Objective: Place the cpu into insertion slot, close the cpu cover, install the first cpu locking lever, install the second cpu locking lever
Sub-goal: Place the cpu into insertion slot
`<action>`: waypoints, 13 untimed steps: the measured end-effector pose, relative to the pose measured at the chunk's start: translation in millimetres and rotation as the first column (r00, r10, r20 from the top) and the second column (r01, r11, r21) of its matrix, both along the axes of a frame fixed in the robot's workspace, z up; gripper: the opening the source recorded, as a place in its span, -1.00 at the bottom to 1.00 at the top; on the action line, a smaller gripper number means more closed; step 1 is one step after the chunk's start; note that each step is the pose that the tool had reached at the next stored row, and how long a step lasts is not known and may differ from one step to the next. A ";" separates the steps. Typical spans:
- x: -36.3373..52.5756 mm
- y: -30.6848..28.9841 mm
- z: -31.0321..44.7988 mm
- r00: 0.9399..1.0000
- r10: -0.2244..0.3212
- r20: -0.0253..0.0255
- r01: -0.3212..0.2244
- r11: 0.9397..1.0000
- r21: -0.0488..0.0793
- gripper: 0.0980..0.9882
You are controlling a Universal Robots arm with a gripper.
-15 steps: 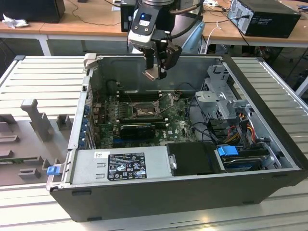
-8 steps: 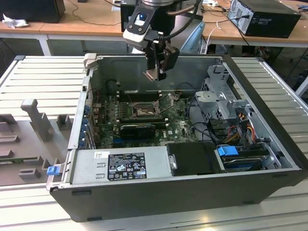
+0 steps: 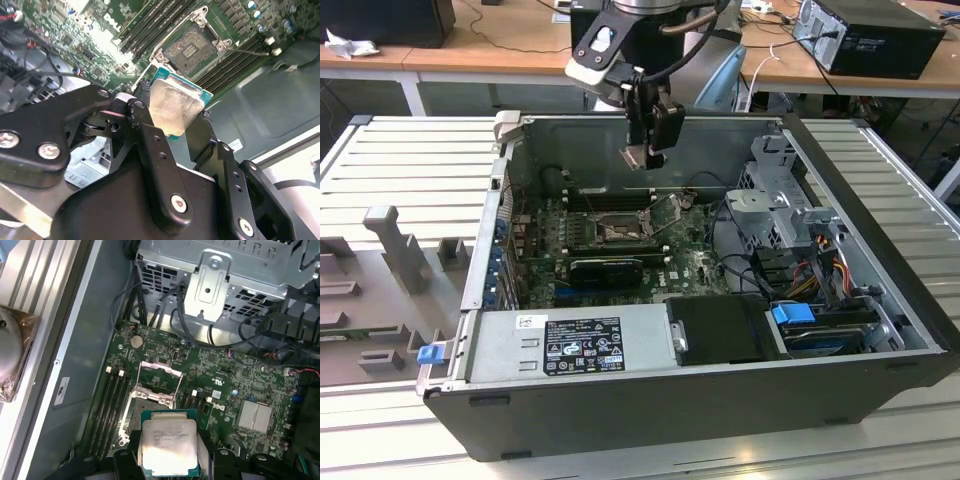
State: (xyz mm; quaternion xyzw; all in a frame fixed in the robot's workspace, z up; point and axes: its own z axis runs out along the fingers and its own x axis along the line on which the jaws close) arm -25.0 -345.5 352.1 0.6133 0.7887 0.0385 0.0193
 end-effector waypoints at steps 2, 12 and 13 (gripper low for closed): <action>-0.2 0.0 -0.2 1.000 -0.018 0.000 0.018 1.000 0.000 -0.03; -0.7 0.0 -0.9 0.996 -0.090 0.000 0.090 0.996 0.000 -0.03; -0.7 0.0 -1.0 0.995 -0.097 0.000 0.097 0.995 0.000 -0.03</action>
